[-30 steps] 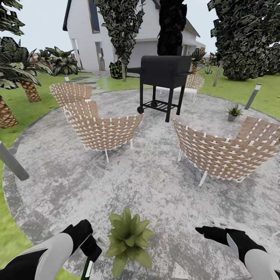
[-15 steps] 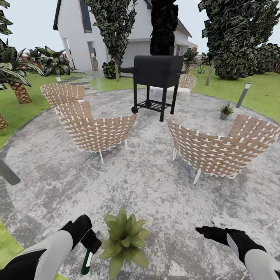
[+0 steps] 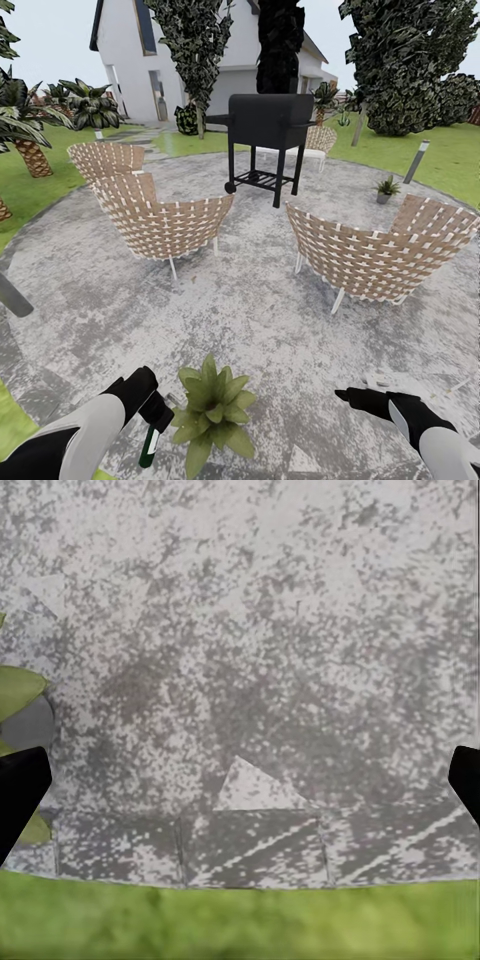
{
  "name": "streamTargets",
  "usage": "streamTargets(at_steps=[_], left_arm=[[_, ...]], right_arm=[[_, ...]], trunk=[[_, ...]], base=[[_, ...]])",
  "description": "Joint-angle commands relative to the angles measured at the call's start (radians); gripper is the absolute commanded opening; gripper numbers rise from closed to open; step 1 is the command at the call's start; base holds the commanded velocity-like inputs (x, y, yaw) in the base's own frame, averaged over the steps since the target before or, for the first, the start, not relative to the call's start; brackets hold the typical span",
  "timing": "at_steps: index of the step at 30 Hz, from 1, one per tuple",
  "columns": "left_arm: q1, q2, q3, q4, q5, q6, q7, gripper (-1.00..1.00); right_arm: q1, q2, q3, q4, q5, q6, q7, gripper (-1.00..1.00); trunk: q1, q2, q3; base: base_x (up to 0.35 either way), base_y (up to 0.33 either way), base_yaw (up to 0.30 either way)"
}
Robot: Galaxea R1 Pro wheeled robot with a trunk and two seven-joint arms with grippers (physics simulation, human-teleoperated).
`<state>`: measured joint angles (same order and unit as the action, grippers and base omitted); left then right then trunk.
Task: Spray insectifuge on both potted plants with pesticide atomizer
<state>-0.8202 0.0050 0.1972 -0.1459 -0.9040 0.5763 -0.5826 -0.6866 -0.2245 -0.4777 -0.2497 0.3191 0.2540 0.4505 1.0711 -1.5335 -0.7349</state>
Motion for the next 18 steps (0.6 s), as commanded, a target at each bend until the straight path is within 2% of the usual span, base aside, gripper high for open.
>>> streamTargets(at_steps=[1,5,18], left_arm=[[0.0,0.0,0.008,-0.01,-0.009,0.006,-0.007,-1.0],[0.0,-0.001,0.008,-0.033,-0.01,0.007,-0.008,-1.0],[0.0,-0.001,0.007,-0.034,-0.011,0.007,-0.008,-1.0]], right_arm=[[-0.001,0.001,-0.009,-0.002,0.009,0.005,0.007,1.0],[-0.001,0.001,-0.009,-0.002,0.009,0.005,0.007,1.0],[-0.001,0.002,-0.008,-0.002,0.009,0.005,0.005,1.0]], trunk=[[0.0,0.0,-0.002],[0.0,0.0,-0.007],[0.0,0.0,-0.023]], base=[[0.0,0.0,-0.137],[0.0,0.0,-0.167],[0.0,0.0,-0.176]])
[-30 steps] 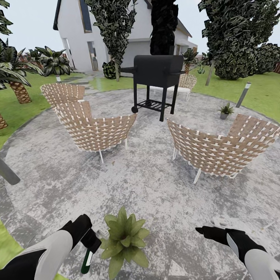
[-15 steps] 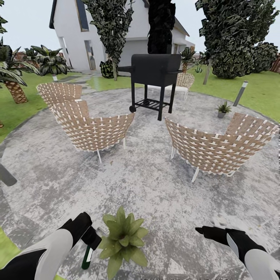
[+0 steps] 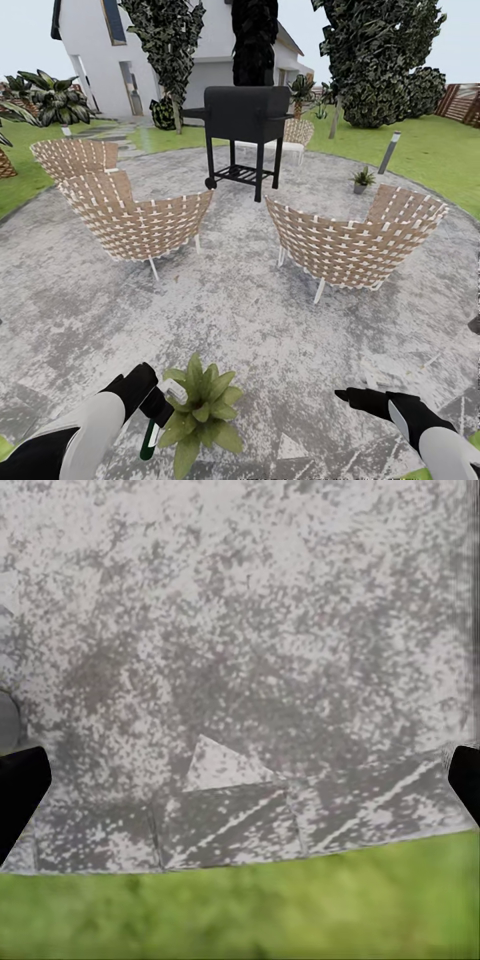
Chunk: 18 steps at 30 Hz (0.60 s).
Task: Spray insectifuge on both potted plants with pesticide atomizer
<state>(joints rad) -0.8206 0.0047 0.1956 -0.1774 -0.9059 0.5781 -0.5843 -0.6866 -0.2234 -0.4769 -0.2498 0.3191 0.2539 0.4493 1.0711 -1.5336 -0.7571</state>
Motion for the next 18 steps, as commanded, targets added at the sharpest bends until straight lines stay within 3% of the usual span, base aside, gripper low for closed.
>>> streamTargets(at_steps=[1,7,10,13,18], left_arm=[[0.0,0.0,0.008,-0.002,-0.009,0.005,-0.006,-1.0],[0.0,0.004,0.009,-0.002,-0.008,0.005,-0.006,-1.0],[0.0,0.019,0.012,-0.004,-0.008,0.006,-0.006,-1.0],[-0.002,0.034,0.012,-0.014,-0.008,0.088,-0.006,-1.0],[-0.003,0.037,0.012,-0.055,-0.009,0.114,-0.006,-1.0]], right_arm=[[-0.001,0.001,-0.008,-0.002,0.009,0.005,0.006,1.0],[-0.001,0.001,-0.008,-0.002,0.009,0.005,0.006,1.0],[-0.001,0.001,-0.008,-0.002,0.009,0.006,0.006,1.0],[-0.001,0.001,-0.008,-0.002,0.009,0.005,0.005,1.0],[-0.001,0.001,-0.008,-0.002,0.009,0.005,0.005,1.0]], trunk=[[0.0,0.0,-0.002],[0.0,0.0,-0.008],[0.0,0.0,-0.011],[0.0,0.0,-0.014],[0.0,0.0,-0.019]], base=[[0.0,0.0,-0.166],[0.0,0.0,-0.155],[0.0,0.0,-0.147],[0.0,0.0,-0.137],[0.0,0.0,-0.121]])
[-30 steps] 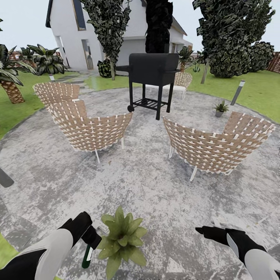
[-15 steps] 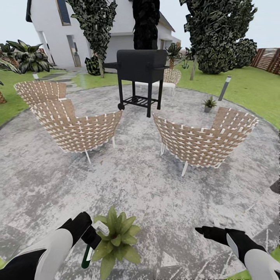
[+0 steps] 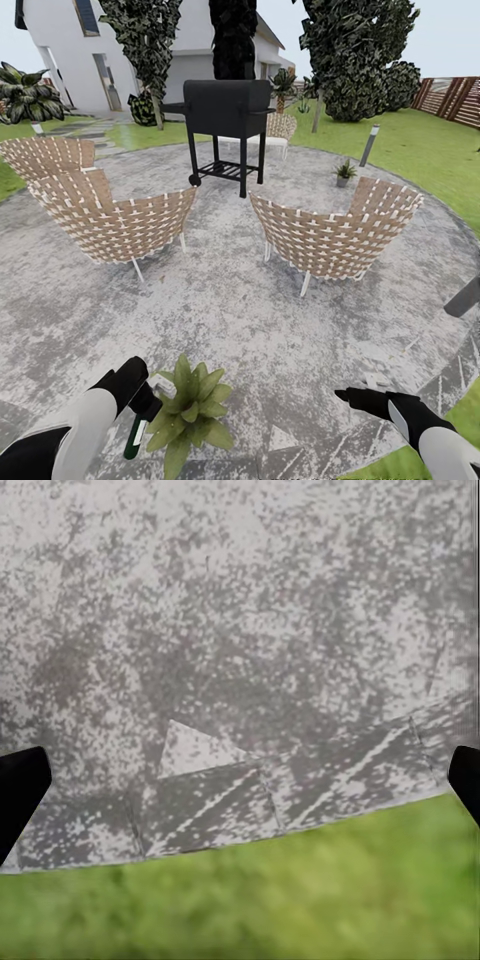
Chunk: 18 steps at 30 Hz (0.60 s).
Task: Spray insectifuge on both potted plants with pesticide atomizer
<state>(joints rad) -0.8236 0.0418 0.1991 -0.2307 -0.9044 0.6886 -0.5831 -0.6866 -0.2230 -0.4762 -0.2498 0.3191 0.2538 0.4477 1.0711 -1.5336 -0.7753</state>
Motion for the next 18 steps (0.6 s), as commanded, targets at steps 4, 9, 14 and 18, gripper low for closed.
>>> streamTargets(at_steps=[4,9,14,18], left_arm=[[0.0,0.0,0.008,-0.019,-0.011,0.004,-0.008,-1.0],[0.0,0.002,0.008,-0.039,-0.011,0.005,-0.008,-1.0],[0.001,0.032,0.007,-0.038,-0.011,0.002,-0.009,-1.0],[0.003,0.045,0.006,-0.035,-0.011,-0.001,-0.009,-1.0]], right_arm=[[-0.001,0.001,-0.009,-0.002,0.009,0.006,0.006,1.0],[-0.001,0.001,-0.009,-0.002,0.009,0.005,0.006,1.0],[-0.001,0.001,-0.009,-0.002,0.009,0.006,0.006,1.0],[-0.001,0.001,-0.009,-0.002,0.009,0.005,0.006,1.0]], trunk=[[0.0,0.0,-0.004],[0.0,0.0,-0.005],[0.0,0.0,-0.006],[0.0,0.0,-0.007]], base=[[0.0,0.0,-0.087],[0.0,0.0,-0.012],[0.0,0.0,0.069],[0.0,0.0,0.207]])
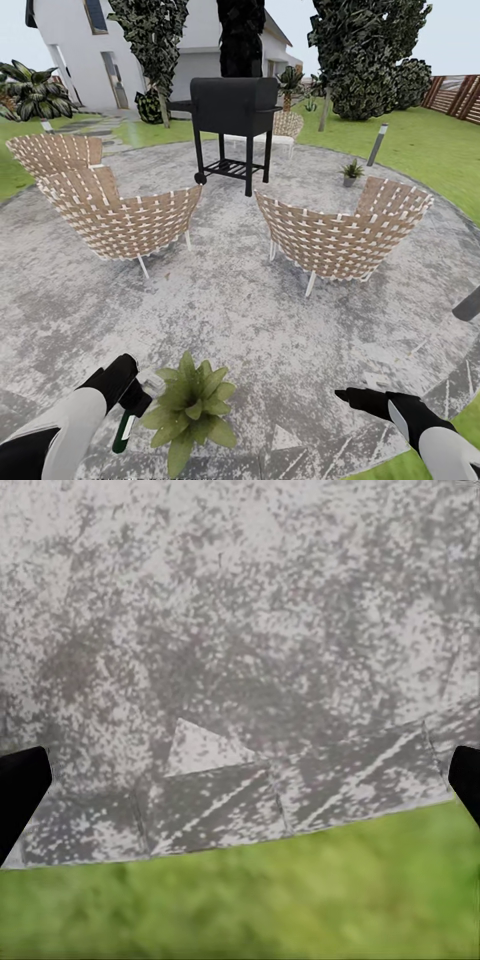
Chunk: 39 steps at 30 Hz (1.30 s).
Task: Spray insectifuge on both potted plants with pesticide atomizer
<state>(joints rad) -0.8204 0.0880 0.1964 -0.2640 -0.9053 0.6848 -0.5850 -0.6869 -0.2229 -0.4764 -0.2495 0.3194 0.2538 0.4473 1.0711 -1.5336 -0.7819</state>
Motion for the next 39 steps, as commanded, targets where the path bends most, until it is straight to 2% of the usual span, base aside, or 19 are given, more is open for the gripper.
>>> streamTargets(at_steps=[1,5,7,15,21,36,39], left_arm=[[0.0,0.001,0.008,0.0,-0.01,0.002,-0.007,-1.0],[0.002,0.002,0.007,0.018,-0.01,0.001,-0.007,-1.0],[0.004,0.001,0.006,0.064,-0.012,-0.003,-0.007,-1.0],[0.004,0.0,0.002,0.166,-0.013,-0.074,-0.004,-1.0],[0.004,0.006,0.002,0.173,-0.012,-0.084,-0.002,-1.0],[0.004,0.008,0.002,0.137,-0.011,-0.082,0.056,-1.0],[0.004,0.008,0.002,0.137,-0.011,-0.082,0.057,-1.0]], right_arm=[[0.0,0.0,-0.008,-0.002,0.009,0.005,0.007,1.0],[0.0,0.0,-0.008,0.016,0.009,0.005,0.007,1.0],[0.0,0.0,-0.008,0.024,0.009,0.005,0.007,1.0],[0.0,0.0,-0.008,0.027,0.009,0.005,0.007,1.0],[0.0,0.0,-0.008,0.027,0.009,0.005,0.007,1.0],[0.0,0.0,-0.008,0.029,0.009,0.005,0.006,1.0],[0.0,0.0,-0.008,0.029,0.009,0.005,0.006,1.0]], trunk=[[0.0,0.0,-0.001],[0.0,0.0,-0.003],[0.0,0.0,-0.004],[0.0,0.0,-0.007],[0.0,0.0,-0.007],[0.0,0.0,-0.007],[0.011,-0.021,-0.016]], base=[[0.0,0.0,0.226],[0.0,0.0,0.226],[0.0,0.0,0.213],[0.0,0.0,0.081],[0.0,0.0,0.002],[0.0,0.0,0.0],[0.0,0.0,0.0]])
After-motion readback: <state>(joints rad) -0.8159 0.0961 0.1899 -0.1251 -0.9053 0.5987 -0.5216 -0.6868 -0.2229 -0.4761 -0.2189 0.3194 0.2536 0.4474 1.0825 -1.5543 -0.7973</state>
